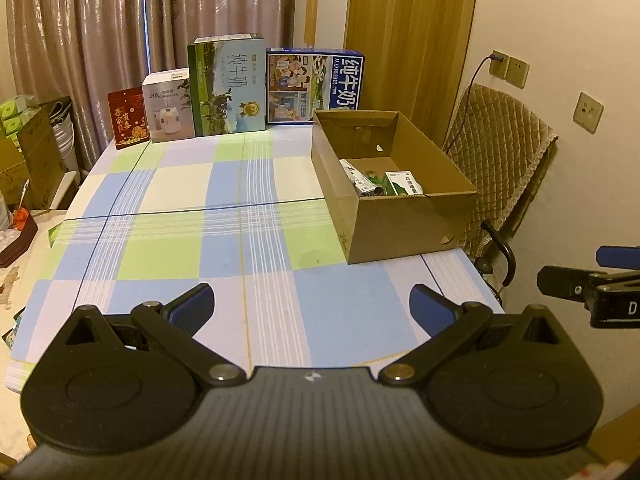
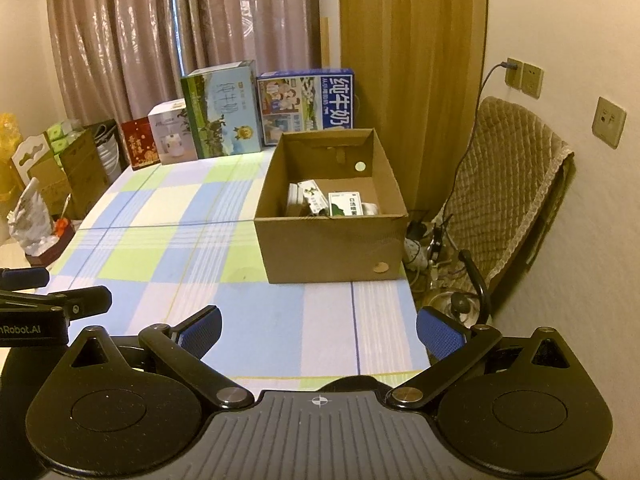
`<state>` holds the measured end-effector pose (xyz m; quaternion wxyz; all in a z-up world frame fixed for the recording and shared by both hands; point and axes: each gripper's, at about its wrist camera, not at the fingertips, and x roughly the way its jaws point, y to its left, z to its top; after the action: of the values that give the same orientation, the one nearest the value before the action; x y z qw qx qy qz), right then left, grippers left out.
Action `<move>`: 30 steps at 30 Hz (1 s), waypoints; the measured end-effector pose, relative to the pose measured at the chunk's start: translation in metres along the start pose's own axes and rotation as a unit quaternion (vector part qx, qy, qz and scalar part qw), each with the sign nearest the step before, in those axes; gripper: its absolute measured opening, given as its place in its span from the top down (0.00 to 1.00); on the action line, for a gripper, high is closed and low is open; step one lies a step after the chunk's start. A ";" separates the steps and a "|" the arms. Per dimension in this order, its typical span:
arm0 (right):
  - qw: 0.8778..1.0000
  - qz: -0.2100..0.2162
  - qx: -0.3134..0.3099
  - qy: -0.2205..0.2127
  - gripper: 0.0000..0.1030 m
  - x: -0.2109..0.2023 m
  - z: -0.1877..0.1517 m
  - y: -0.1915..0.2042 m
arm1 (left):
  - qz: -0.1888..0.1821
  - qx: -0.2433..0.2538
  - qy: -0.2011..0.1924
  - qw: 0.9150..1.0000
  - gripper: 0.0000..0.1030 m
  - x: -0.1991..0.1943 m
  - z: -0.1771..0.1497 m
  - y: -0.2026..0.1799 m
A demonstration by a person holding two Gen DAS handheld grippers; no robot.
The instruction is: Organize objects
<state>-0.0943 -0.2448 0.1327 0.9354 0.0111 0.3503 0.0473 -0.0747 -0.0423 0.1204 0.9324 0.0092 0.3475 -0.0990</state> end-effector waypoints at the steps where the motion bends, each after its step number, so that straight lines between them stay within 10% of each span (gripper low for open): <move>1: 1.000 0.001 -0.001 0.000 0.02 0.000 0.000 0.000 | 0.000 -0.001 0.000 1.000 0.01 0.000 0.000 0.000; 30: 1.000 -0.001 -0.008 -0.001 0.02 0.003 0.004 0.005 | -0.006 -0.016 -0.001 1.000 0.01 0.000 0.000 0.001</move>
<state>-0.0898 -0.2394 0.1335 0.9359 0.0033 0.3487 0.0497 -0.0743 -0.0410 0.1207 0.9323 -0.0080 0.3478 -0.0995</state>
